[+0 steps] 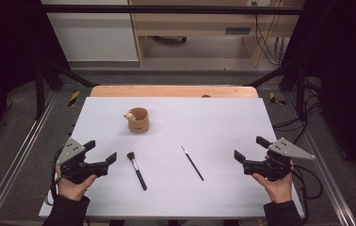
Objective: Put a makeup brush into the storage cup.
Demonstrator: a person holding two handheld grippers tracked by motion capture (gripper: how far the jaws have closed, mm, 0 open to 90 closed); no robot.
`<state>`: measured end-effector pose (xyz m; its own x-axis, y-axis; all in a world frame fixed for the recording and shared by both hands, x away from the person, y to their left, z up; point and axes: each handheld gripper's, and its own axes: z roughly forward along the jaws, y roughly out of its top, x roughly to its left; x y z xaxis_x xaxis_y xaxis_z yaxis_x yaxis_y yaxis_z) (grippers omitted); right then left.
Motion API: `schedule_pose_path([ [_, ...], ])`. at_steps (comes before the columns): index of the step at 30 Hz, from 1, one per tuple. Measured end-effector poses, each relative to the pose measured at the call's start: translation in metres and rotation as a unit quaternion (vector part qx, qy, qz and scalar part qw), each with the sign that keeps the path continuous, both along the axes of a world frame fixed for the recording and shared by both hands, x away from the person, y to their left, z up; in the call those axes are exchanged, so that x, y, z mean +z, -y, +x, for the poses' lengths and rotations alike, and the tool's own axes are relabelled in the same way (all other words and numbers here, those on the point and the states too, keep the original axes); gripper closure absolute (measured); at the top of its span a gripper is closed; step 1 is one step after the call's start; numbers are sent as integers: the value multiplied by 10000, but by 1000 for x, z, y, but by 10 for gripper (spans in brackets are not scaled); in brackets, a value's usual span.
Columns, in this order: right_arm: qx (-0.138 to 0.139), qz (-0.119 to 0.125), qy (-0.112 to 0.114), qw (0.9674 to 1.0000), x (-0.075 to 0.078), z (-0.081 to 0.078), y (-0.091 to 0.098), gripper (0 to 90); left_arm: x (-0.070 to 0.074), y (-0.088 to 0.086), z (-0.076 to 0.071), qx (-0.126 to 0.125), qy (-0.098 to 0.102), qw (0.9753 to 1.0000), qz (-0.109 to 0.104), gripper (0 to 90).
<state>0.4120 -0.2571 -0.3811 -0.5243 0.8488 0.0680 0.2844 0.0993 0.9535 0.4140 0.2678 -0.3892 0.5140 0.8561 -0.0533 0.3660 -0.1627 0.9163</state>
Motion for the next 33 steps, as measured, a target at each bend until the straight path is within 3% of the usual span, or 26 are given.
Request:
schedule_pose_path([
  [9,61,-36,-24,10000,0,0,-7,43,-20,24,2,-146,-322,9991,230,90],
  [19,71,-38,-60,9999,-1,0,-9,43,-36,41,4,-130,-602,9971,441,103],
  [33,58,-54,-61,10000,-1,1,-9,42,-58,63,9,-62,-1057,9913,779,134],
])
